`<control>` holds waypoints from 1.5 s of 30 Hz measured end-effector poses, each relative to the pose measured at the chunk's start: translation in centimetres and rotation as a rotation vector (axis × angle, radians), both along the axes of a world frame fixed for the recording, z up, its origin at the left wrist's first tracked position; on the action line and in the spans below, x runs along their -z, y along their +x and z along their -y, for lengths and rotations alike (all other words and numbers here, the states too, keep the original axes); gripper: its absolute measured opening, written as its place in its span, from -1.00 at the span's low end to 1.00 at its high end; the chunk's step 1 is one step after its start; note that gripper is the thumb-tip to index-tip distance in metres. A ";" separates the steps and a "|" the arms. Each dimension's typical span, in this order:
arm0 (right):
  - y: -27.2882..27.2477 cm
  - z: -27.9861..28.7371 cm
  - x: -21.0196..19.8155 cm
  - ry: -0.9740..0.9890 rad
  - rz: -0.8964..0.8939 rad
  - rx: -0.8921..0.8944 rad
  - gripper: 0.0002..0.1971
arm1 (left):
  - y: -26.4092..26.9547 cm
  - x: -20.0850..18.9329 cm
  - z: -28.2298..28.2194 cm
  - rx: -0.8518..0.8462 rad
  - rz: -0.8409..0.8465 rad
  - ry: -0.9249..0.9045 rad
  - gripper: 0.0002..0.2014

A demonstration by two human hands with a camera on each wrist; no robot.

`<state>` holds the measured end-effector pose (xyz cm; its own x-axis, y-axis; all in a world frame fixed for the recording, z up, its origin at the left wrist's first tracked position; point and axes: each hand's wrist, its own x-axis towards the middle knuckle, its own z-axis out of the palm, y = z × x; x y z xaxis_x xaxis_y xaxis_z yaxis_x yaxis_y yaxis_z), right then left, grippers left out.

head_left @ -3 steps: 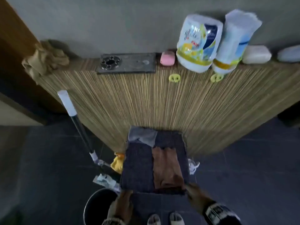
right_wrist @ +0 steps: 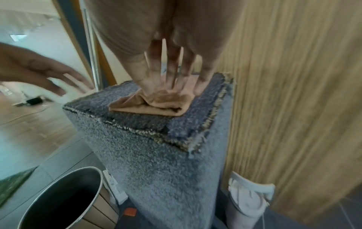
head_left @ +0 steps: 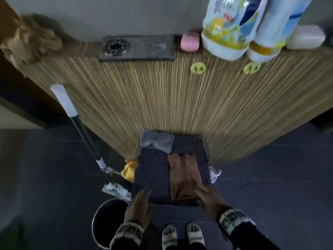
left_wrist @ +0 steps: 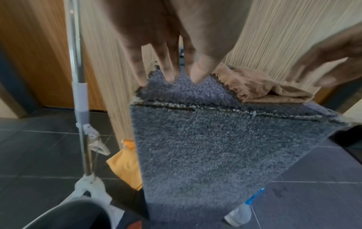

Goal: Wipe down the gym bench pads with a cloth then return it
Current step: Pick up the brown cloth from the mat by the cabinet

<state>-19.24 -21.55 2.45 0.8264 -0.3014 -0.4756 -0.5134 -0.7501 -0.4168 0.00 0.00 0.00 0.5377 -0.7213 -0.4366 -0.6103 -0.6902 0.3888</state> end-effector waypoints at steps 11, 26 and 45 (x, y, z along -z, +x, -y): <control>2.4 -0.4 3.1 -0.348 0.375 -0.198 -0.64 | 0.3 6.1 2.5 0.082 0.203 -0.134 -0.46; 2.3 -2.4 0.6 -0.016 0.098 -0.024 -0.80 | -0.4 5.8 2.4 0.063 0.230 -0.042 -0.43; 7.1 -0.2 2.7 -0.275 0.058 -0.156 -0.44 | -0.2 5.3 2.8 0.064 0.206 0.054 -0.43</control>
<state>-12.14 -21.34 -0.27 0.8962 -0.2795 -0.3444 -0.3645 -0.9066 -0.2127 -0.21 -2.80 -5.29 0.5736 -0.7354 -0.3608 -0.7162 -0.6640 0.2148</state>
